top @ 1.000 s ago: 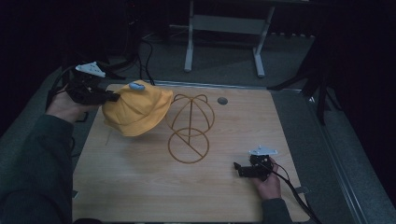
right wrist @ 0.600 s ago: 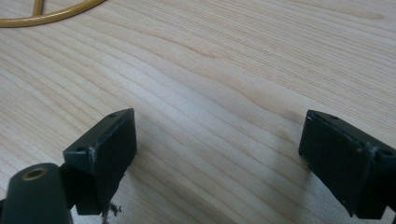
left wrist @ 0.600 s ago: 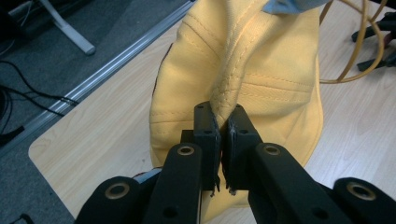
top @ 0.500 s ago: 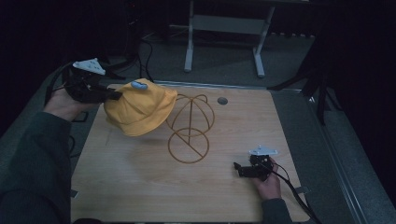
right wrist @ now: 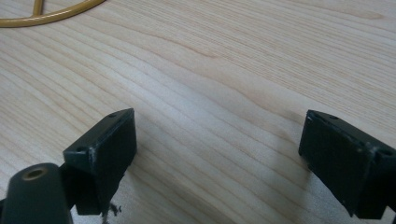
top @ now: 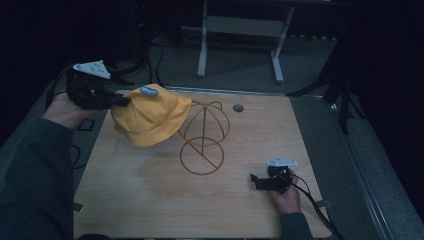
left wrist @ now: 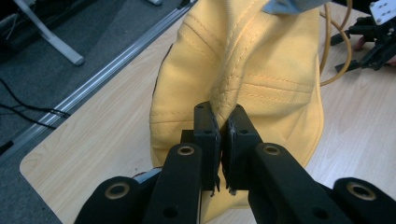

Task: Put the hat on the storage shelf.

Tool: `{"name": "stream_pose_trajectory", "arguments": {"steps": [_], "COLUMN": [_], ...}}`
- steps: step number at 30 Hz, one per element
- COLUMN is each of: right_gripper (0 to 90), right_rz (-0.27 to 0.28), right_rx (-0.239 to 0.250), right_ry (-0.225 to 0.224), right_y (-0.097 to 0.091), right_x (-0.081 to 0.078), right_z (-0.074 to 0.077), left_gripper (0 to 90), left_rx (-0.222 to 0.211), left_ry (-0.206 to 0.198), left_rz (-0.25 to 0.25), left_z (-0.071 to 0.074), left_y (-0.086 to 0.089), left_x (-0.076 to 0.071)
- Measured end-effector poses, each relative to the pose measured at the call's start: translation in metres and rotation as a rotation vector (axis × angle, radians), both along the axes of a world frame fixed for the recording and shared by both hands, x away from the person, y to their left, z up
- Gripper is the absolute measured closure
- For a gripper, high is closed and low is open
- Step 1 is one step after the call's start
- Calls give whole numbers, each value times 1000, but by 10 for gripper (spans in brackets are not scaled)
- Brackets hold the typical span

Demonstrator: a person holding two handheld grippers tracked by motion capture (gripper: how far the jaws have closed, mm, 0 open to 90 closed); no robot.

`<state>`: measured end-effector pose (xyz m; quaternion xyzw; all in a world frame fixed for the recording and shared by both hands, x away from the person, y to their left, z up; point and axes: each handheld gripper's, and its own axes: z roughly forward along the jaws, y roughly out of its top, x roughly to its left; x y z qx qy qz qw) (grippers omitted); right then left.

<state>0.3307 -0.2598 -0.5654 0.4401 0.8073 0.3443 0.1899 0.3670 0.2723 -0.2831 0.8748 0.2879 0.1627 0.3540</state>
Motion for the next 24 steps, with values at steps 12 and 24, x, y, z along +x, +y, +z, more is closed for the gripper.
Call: {"name": "stream_pose_trajectory", "arguments": {"steps": [12,24], "right_gripper": [112,112], "right_rz": [0,1], "right_rx": [0,-1], "right_ry": [0,0], "right_y": [0,0], "right_x": [0,0], "right_z": [0,0], "left_gripper": [855,854], "left_rx": [1,18], "left_ry": [0,-4], "left_rz": [-35,-44], "left_z": [7,12], "left_y": [-7,-17], "left_x": [-1,-1]}}
